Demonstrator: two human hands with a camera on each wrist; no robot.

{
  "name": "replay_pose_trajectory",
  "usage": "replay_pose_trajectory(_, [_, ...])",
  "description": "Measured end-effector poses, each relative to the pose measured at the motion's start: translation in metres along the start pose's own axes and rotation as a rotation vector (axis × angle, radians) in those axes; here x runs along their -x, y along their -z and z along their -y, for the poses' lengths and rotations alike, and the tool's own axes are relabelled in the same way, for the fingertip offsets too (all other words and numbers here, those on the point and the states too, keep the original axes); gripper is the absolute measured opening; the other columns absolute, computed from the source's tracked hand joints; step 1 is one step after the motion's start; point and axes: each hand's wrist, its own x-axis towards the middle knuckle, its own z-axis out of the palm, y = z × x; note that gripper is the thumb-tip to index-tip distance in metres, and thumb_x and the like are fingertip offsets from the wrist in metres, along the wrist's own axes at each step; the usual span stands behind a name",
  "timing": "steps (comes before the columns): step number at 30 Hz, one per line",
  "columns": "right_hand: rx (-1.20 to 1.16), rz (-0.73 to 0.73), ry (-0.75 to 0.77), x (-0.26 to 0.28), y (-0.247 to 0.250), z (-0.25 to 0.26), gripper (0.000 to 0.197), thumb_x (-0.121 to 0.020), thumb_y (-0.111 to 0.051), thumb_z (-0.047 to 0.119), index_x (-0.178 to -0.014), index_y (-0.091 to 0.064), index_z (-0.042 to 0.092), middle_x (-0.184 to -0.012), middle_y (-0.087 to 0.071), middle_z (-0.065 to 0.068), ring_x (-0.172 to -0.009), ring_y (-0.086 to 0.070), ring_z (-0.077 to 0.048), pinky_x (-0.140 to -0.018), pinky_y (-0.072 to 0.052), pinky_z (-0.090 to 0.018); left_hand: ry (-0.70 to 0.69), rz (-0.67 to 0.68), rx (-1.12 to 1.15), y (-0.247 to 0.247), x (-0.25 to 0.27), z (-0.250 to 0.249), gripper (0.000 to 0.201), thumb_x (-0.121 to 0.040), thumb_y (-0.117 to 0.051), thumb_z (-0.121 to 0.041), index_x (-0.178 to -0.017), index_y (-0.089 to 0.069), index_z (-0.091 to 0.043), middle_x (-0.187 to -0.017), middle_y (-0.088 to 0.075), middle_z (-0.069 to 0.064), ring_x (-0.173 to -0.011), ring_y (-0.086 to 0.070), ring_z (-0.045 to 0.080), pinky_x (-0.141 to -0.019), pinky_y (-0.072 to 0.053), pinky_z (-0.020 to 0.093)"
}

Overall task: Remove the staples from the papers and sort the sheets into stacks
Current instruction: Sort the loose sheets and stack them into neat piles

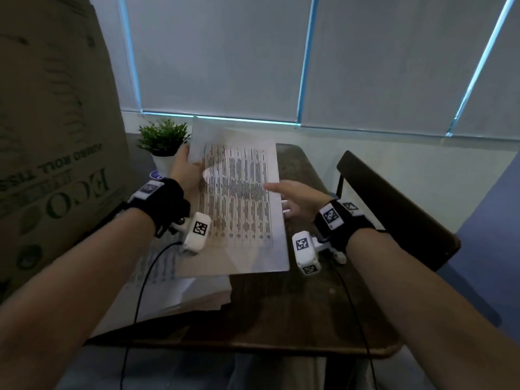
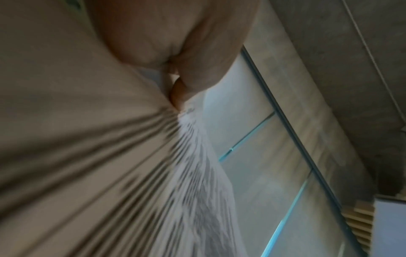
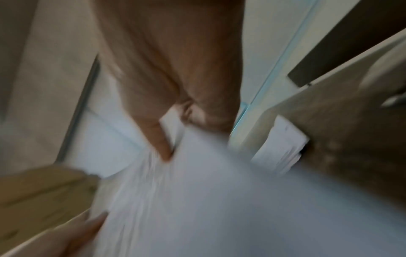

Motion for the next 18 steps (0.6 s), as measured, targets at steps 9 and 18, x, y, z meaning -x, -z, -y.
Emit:
replay_pose_trajectory(9, [0.185, 0.009, -0.021, -0.059, -0.132, -0.021, 0.032, -0.095, -0.062, 0.02, -0.121, -0.061, 0.001, -0.12, -0.067, -0.012, -0.108, -0.065, -0.028, -0.098, -0.051, -0.039, 0.521, -0.068, -0.263, 0.126, 0.006, 0.09, 0.027, -0.097, -0.047, -0.006, -0.075, -0.055, 0.006, -0.068, -0.06, 0.018, -0.063, -0.06, 0.025, -0.068, -0.044, 0.034])
replay_pose_trajectory(18, [0.919, 0.117, -0.168, -0.053, -0.174, -0.042, 0.06, -0.084, -0.073, 0.043, -0.126, -0.057, 0.004, -0.11, -0.044, -0.011, -0.12, -0.047, -0.031, -0.104, -0.043, -0.038, 0.649, 0.013, -0.334, 0.139, 0.032, 0.163, 0.045, -0.087, -0.065, -0.015, -0.124, -0.053, 0.009, -0.125, -0.058, 0.021, -0.111, -0.057, 0.035, -0.094, -0.047, 0.038])
